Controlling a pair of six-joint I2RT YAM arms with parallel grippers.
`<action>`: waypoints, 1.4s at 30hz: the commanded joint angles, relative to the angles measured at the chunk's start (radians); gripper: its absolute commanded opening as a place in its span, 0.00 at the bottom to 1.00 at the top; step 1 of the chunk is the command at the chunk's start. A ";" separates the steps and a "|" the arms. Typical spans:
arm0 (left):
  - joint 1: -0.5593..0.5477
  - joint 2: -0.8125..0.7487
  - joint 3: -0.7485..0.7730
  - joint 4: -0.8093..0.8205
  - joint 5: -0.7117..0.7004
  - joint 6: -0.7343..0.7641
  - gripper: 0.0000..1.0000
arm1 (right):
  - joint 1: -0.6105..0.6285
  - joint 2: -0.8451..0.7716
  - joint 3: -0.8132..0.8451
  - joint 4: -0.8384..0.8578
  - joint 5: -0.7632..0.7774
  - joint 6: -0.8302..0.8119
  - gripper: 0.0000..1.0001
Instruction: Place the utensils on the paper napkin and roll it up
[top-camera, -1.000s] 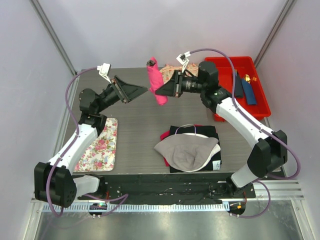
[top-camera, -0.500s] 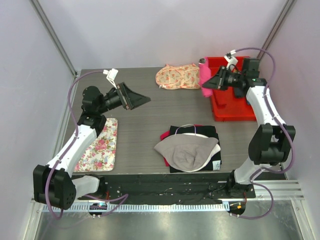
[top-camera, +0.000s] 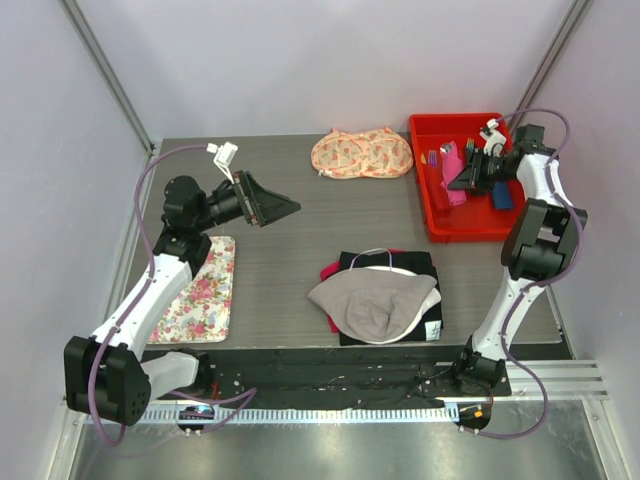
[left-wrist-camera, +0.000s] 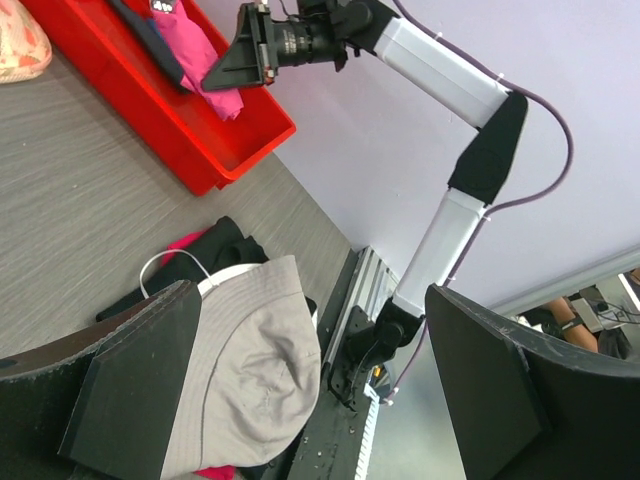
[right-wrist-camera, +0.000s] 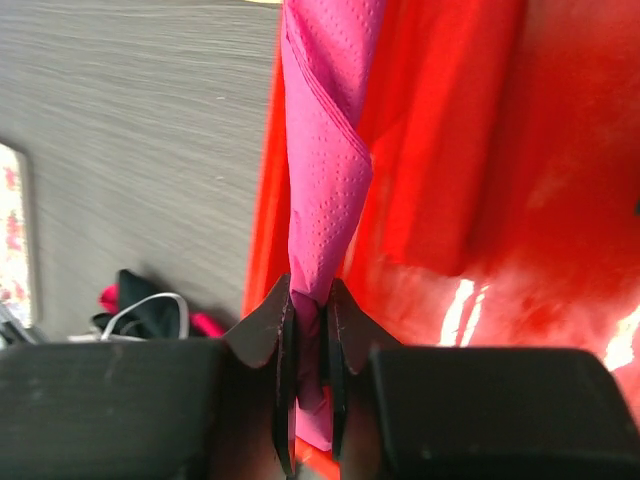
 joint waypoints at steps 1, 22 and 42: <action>0.009 -0.025 -0.013 0.006 0.019 0.020 1.00 | -0.003 0.065 0.113 -0.018 0.055 -0.079 0.01; 0.037 -0.011 -0.078 0.047 0.016 -0.009 1.00 | -0.023 0.352 0.292 0.029 0.115 -0.092 0.01; 0.060 -0.001 -0.090 0.064 0.025 -0.039 1.00 | -0.037 0.427 0.332 -0.014 0.180 -0.098 0.36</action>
